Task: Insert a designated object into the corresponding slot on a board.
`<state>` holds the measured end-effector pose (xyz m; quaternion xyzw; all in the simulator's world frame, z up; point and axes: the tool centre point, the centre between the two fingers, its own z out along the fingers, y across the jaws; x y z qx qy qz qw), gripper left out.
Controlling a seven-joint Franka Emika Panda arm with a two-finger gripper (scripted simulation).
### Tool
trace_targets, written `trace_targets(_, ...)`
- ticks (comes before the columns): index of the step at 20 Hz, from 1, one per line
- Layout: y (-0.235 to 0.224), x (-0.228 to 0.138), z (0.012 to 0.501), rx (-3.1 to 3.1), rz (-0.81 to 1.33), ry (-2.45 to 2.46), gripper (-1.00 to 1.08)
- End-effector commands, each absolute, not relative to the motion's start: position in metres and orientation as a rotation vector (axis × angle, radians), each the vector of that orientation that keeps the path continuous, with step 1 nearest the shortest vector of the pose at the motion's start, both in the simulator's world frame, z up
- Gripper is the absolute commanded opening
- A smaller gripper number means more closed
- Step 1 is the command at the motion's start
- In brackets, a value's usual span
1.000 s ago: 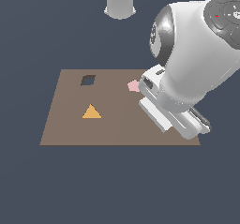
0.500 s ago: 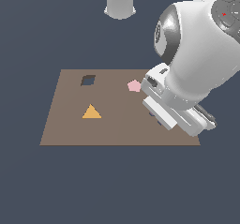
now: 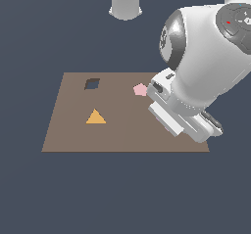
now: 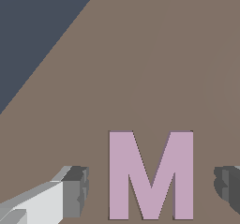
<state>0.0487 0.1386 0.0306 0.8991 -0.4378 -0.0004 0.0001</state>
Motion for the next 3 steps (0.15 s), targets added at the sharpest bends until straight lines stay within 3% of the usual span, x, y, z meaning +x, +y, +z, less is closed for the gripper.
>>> trace_targets(1, 0.1386, 0.0488, 0.0306, 2.825, -0.001, -1.375, 1.00)
trace_targets(3, 0.1386, 0.0488, 0.0306, 2.825, -0.001, -1.375, 1.00)
